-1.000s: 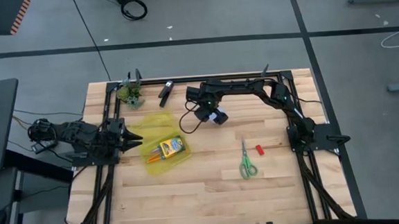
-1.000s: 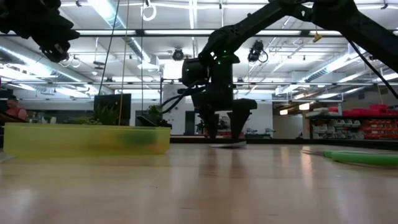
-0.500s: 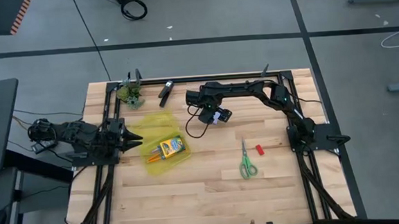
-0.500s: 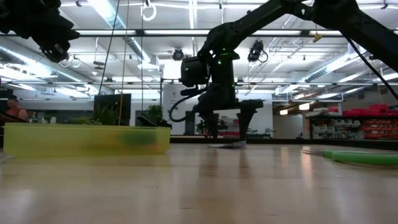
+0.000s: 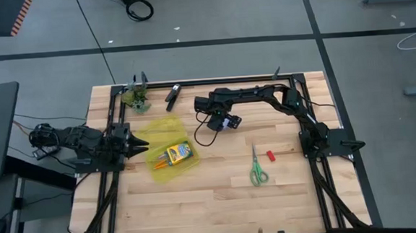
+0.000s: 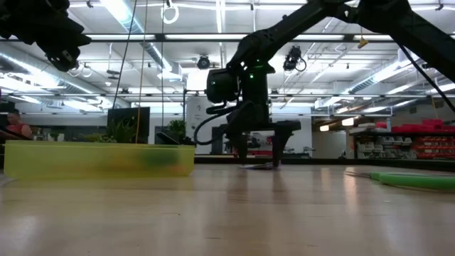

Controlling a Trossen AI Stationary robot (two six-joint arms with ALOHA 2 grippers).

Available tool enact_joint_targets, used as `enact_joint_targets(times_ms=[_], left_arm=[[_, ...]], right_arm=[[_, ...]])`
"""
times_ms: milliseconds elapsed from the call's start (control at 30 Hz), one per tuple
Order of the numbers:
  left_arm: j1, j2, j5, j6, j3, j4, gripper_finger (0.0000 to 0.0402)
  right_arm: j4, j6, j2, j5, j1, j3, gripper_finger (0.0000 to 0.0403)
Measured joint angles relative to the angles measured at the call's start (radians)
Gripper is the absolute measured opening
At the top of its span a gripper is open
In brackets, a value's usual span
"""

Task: Pack school essentials
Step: Put the white sticky notes into the yellow supply box

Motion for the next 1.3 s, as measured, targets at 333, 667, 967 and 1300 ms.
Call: enact_joint_targets(times_ms=[333,667,967,1300], left_arm=[[0.000,0.000,0.000,-0.001,0.000,-0.001,0.0107],[0.000,0.000,0.000,0.000,0.000,-0.001,0.0107],[0.000,0.000,0.000,-0.001,0.000,-0.001,0.0107],[0.000,0.000,0.000,-0.001,0.000,-0.001,0.0107]], right_arm=[[0.025,-0.013,0.000,-0.022,-0.009,-0.017,0.0394],[0.037,-0.019,0.000,-0.046,-0.019,-0.015,0.0394],[0.047,0.014,-0.001,-0.078,-0.041,-0.015,0.0394],[0.055,0.035,-0.001,-0.094,-0.044,-0.014,0.0356]])
